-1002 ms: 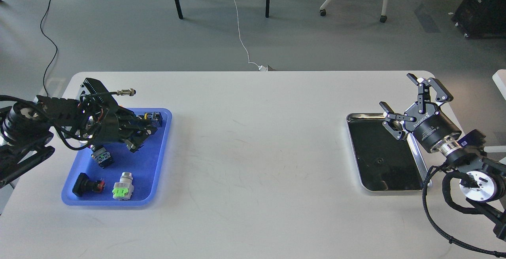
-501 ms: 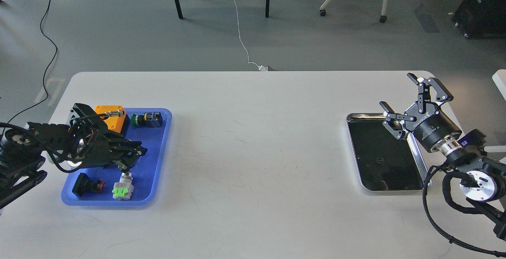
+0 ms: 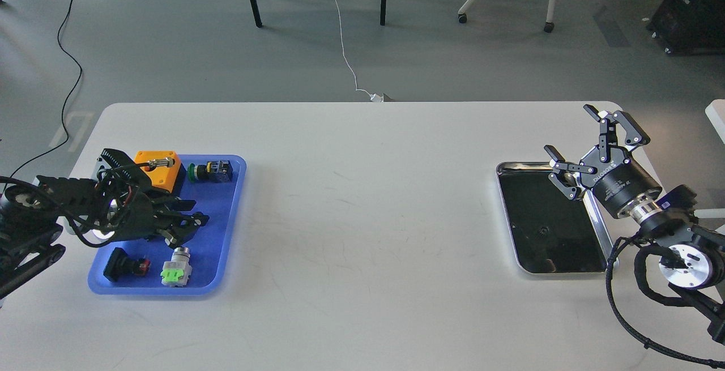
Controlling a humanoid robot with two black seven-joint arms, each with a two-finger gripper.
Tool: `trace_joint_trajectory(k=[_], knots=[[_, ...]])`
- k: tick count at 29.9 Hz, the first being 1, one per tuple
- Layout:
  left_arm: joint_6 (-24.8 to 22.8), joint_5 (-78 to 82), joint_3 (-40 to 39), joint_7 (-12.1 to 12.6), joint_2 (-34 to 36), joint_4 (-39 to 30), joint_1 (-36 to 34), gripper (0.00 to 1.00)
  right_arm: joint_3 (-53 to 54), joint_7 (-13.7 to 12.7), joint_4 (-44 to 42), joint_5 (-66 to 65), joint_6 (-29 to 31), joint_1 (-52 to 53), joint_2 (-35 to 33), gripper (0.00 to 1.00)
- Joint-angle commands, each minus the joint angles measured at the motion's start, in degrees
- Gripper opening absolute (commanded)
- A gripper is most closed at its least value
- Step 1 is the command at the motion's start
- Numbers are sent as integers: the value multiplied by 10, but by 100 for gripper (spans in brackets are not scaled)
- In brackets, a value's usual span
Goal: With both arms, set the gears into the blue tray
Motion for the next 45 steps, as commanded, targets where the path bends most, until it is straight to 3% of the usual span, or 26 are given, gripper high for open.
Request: trace_joint_trajectory(k=[1, 5, 8, 11, 14, 15, 17, 19, 23, 26, 30, 34, 38, 45], knots=[[1, 0, -3, 0, 2, 0, 0, 80, 0, 0, 0, 0, 0, 0, 0, 97], [0, 0, -35, 0, 5, -18, -3, 81, 0, 0, 0, 0, 1, 0, -3, 97], [-7, -8, -88, 0, 7, -72, -5, 89, 0, 0, 0, 0, 2, 1, -4, 97], [-8, -159, -107, 0, 8, -111, -5, 98, 0, 0, 1, 0, 2, 1, -4, 97], [-5, -284, -108, 0, 6, -131, -3, 98, 0, 0, 0, 0, 2, 1, -4, 97], [-5, -415, -107, 0, 2, -152, -1, 98, 0, 0, 0, 0, 2, 2, -5, 97], [-4, -531, -108, 0, -5, -167, 6, 98, -1, 0, 1, 0, 2, 2, -5, 97], [-2, -666, -121, 0, -28, -168, 30, 98, -1, 0, 1, 0, 3, 3, -5, 97], [-1, -853, -230, 0, -98, -160, 111, 98, -1, 0, 1, 0, 4, 4, -5, 97], [0, -877, -320, 0, -160, -149, 177, 98, -2, 0, 2, -1, 4, 5, -6, 97], [17, -877, -365, 0, -204, -133, 218, 98, -13, 0, 11, -18, 6, 9, -14, 97], [13, -885, -392, 0, -220, -99, 221, 98, -17, 0, 53, -106, 6, 18, -51, 97], [3, -887, -401, 17, -224, -73, 220, 98, -39, 0, 95, -253, 7, 62, -112, 97], [-12, -887, -402, 20, -229, -69, 220, 98, -248, 0, 116, -575, 7, 290, -176, 97]])
